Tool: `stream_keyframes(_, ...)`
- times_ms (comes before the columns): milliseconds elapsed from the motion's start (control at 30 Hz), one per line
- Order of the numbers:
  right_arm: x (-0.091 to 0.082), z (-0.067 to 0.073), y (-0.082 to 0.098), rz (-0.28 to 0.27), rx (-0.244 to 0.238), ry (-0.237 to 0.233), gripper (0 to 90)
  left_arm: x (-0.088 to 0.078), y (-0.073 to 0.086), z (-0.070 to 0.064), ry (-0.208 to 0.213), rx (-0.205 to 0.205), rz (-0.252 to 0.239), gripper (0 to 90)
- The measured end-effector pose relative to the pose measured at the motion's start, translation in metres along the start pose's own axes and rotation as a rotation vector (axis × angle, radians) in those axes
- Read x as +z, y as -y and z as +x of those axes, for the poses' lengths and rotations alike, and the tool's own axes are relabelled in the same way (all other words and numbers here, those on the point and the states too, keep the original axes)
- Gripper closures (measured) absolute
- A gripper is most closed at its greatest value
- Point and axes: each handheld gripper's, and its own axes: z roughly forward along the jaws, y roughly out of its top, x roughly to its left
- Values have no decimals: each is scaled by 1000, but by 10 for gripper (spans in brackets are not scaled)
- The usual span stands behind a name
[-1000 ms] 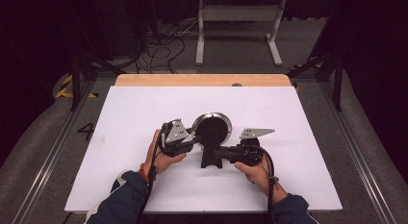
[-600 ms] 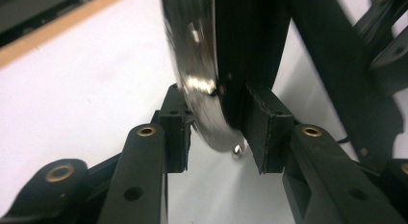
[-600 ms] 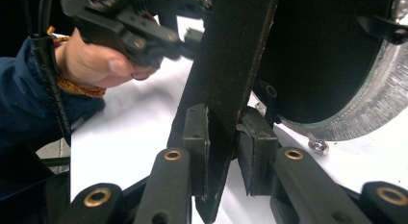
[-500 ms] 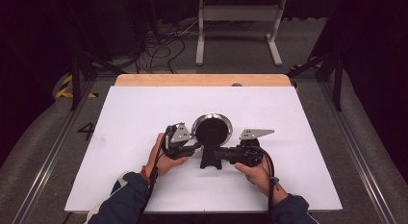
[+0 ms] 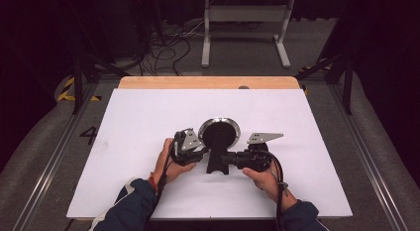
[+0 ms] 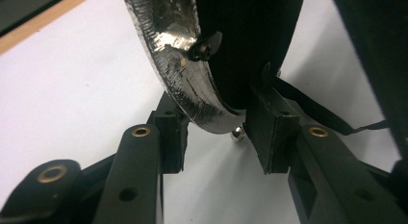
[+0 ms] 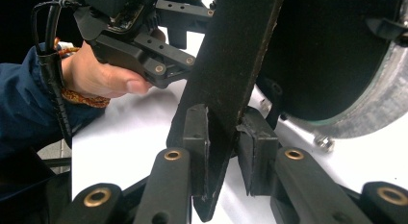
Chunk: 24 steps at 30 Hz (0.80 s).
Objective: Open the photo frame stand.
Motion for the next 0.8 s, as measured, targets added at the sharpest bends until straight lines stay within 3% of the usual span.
stream_keyframes(67,1,1,0,12,-9,9,760,1,1,1,-28,-6,6,640)
stream_keyframes(300,3,0,1,16,-7,18,768,3,1,1,-42,1,5,652)
stream_keyframes(800,5,-2,6,40,-16,32,787,2,1,2,-20,10,12,679)
